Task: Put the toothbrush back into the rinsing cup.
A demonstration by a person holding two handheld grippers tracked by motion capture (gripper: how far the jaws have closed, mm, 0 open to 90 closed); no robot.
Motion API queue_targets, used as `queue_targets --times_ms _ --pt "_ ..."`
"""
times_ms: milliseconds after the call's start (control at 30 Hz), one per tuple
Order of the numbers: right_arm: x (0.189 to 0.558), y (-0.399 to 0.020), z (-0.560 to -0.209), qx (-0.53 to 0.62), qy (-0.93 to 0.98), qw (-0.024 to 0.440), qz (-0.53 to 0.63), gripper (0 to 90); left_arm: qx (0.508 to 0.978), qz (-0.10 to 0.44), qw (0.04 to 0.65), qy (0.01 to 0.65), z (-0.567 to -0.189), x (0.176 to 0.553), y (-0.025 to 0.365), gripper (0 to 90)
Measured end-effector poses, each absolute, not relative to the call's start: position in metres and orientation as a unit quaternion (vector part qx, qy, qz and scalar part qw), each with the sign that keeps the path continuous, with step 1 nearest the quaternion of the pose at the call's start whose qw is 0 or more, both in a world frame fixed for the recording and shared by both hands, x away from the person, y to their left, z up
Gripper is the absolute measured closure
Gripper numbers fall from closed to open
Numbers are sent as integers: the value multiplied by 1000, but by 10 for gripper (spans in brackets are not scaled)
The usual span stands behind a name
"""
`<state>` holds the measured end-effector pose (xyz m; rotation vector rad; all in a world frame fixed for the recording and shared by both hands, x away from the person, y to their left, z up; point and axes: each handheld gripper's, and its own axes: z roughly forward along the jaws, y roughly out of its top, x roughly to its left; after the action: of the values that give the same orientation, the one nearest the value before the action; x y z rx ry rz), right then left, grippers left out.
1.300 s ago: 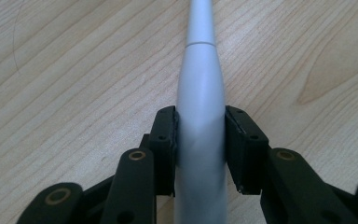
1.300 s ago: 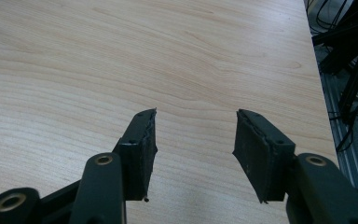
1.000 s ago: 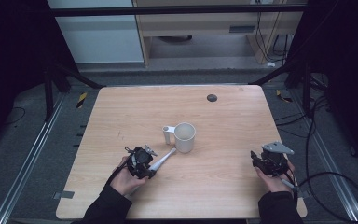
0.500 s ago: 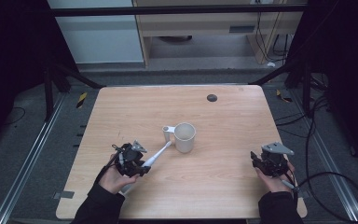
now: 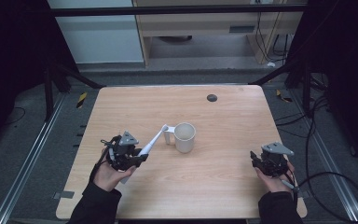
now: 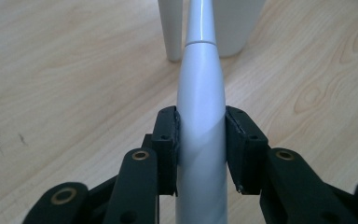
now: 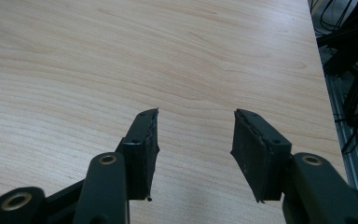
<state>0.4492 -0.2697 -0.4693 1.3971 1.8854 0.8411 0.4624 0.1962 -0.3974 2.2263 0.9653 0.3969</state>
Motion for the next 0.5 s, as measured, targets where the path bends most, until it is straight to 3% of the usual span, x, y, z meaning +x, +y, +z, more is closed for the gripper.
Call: queue_targets --times_ms 500 --pt "449 -269 -470 529 715 320 326 488 805 209 413 371 -370 479 184 662"
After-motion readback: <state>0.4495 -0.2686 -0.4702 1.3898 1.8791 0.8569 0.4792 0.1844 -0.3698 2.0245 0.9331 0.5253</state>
